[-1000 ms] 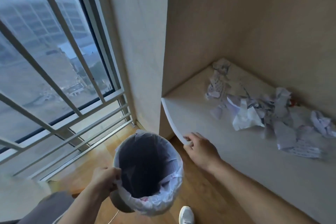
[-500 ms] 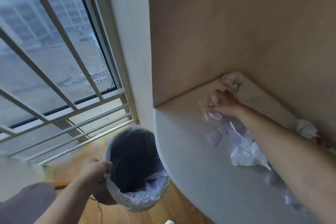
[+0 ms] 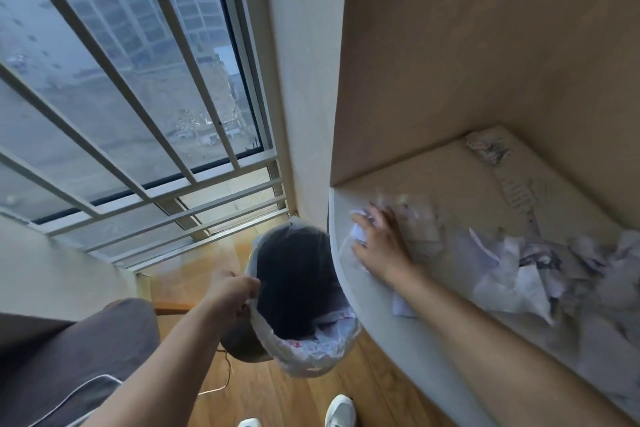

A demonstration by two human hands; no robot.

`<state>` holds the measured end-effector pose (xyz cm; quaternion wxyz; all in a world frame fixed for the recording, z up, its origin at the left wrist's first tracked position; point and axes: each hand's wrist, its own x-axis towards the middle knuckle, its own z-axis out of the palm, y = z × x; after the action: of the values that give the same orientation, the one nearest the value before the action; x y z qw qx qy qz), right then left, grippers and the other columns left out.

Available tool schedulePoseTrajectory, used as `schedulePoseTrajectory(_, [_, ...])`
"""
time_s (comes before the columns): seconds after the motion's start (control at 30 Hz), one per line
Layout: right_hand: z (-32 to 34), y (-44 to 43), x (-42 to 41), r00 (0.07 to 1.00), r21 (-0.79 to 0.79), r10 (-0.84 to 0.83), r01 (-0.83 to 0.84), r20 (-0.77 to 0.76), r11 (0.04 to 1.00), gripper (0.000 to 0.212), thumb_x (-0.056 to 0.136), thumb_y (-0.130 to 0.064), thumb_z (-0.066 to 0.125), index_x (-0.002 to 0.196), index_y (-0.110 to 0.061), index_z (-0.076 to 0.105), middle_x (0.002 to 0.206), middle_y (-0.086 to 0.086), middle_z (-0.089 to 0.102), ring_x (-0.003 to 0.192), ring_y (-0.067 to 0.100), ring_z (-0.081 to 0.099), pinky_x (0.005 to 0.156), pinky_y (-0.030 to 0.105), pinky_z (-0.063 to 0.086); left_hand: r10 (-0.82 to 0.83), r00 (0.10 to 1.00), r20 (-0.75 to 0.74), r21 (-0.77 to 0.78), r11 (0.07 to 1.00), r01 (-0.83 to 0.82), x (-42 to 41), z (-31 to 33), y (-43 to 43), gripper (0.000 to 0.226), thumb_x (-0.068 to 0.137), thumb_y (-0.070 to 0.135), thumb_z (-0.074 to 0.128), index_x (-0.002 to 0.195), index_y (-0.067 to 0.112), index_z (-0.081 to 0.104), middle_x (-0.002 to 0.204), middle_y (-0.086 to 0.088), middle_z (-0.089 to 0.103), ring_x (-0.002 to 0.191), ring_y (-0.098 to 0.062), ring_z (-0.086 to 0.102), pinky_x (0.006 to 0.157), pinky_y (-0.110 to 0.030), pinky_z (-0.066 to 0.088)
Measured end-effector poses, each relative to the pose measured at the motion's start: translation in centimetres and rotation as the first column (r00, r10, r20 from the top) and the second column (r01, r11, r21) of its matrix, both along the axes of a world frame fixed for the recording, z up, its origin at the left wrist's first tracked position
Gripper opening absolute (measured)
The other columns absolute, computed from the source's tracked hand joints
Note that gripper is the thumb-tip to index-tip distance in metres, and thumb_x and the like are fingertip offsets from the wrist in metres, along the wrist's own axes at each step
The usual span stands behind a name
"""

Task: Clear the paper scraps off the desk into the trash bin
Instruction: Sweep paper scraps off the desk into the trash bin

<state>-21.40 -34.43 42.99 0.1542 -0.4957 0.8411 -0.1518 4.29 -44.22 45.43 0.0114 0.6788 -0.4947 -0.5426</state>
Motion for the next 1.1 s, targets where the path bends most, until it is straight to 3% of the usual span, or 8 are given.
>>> schedulePoseTrajectory(0.17, [-0.2,-2.2,8.0,0.991,0.037,0.064,-0.069,0.117,0.997,0.068,0.083,-0.043,0.064,0.144,-0.034,0.036,0.16,0.008,0.02,0.146,0.037,0.012,0.12,0.048,0.014,0.002,1.0,-0.022,0.009,1.0,-0.001,0.5,0.9,0.6,0.017,0.073,-0.001,0.066,0.088,0.001,0.059,0.087,-0.019,0.057,0.076,-0.029,0.062,0.052,-0.031,0.053])
schedulePoseTrajectory(0.33, [1.6,-0.4,11.8,0.834,-0.035,0.164,-0.171,0.526,0.985,0.072,0.082,-0.056,0.063,0.144,-0.045,0.029,0.163,-0.009,0.009,0.148,0.023,0.018,0.114,0.048,0.028,-0.021,0.999,-0.05,0.016,1.0,0.022,0.7,1.9,0.6,0.016,0.077,0.001,0.067,0.091,-0.002,0.059,0.087,-0.019,0.057,0.076,-0.029,0.061,0.053,-0.03,0.051])
schedulePoseTrajectory(0.43, [2.7,1.0,9.0,0.894,-0.05,0.114,-0.103,0.433,0.993,0.069,0.083,-0.057,0.058,0.145,-0.041,0.031,0.161,-0.013,0.014,0.146,0.018,0.023,0.113,0.044,0.031,-0.05,0.998,-0.032,-0.005,0.999,0.05,0.6,2.6,0.8,0.011,0.079,0.002,0.066,0.089,0.0,0.061,0.086,-0.017,0.056,0.075,-0.026,0.06,0.05,-0.026,0.049])
schedulePoseTrajectory(0.5, [2.6,1.6,6.4,0.941,0.044,0.029,-0.046,0.337,0.998,0.07,0.085,-0.054,0.056,0.147,-0.037,0.029,0.163,-0.007,0.011,0.148,0.019,0.017,0.116,0.043,0.026,-0.055,0.998,-0.027,-0.016,0.998,0.054,0.4,2.7,0.8,0.013,0.078,0.0,0.065,0.09,-0.002,0.061,0.086,-0.018,0.056,0.073,-0.025,0.059,0.05,-0.027,0.05])
schedulePoseTrajectory(0.67, [0.9,2.2,1.3,0.962,0.229,-0.199,0.154,0.188,0.961,0.075,0.088,-0.049,0.053,0.152,-0.027,0.022,0.165,0.002,0.001,0.151,0.024,0.007,0.121,0.044,0.016,-0.044,0.999,-0.02,-0.025,0.999,0.043,-0.1,2.3,0.5,0.01,0.075,-0.001,0.066,0.085,-0.004,0.064,0.089,-0.021,0.058,0.078,-0.03,0.061,0.068,-0.038,0.058])
schedulePoseTrajectory(0.83, [0.2,2.4,3.4,0.995,0.374,-0.054,0.019,0.083,0.927,0.07,0.089,-0.061,0.037,0.152,-0.036,0.017,0.165,-0.003,-0.009,0.15,0.029,-0.014,0.119,0.052,0.001,-0.053,0.999,-0.012,-0.022,0.998,0.053,-0.5,1.8,0.1,0.011,0.073,0.0,0.069,0.082,-0.004,0.066,0.095,-0.024,0.061,0.083,-0.033,0.065,0.068,-0.039,0.06])
schedulePoseTrajectory(1.0, [2.2,4.9,6.2,0.941,0.208,0.171,-0.237,0.293,0.949,0.068,0.089,-0.057,0.041,0.151,-0.039,0.018,0.164,-0.009,0.002,0.151,0.012,-0.007,0.12,0.047,0.002,-0.116,0.993,-0.029,0.007,0.993,0.116,-0.8,1.4,0.1,0.015,0.073,0.003,0.069,0.086,-0.006,0.067,0.098,-0.025,0.062,0.088,-0.036,0.066,0.074,-0.042,0.061])
schedulePoseTrajectory(1.1, [4.2,7.0,2.2,0.995,0.098,-0.064,0.056,0.078,0.994,0.07,0.089,-0.05,0.049,0.151,-0.033,0.02,0.165,-0.004,0.0,0.151,0.017,-0.006,0.121,0.05,0.003,-0.159,0.986,-0.044,0.029,0.987,0.16,-1.1,1.1,-0.1,0.016,0.075,0.005,0.069,0.087,-0.006,0.068,0.098,-0.025,0.061,0.09,-0.037,0.066,0.078,-0.043,0.061])
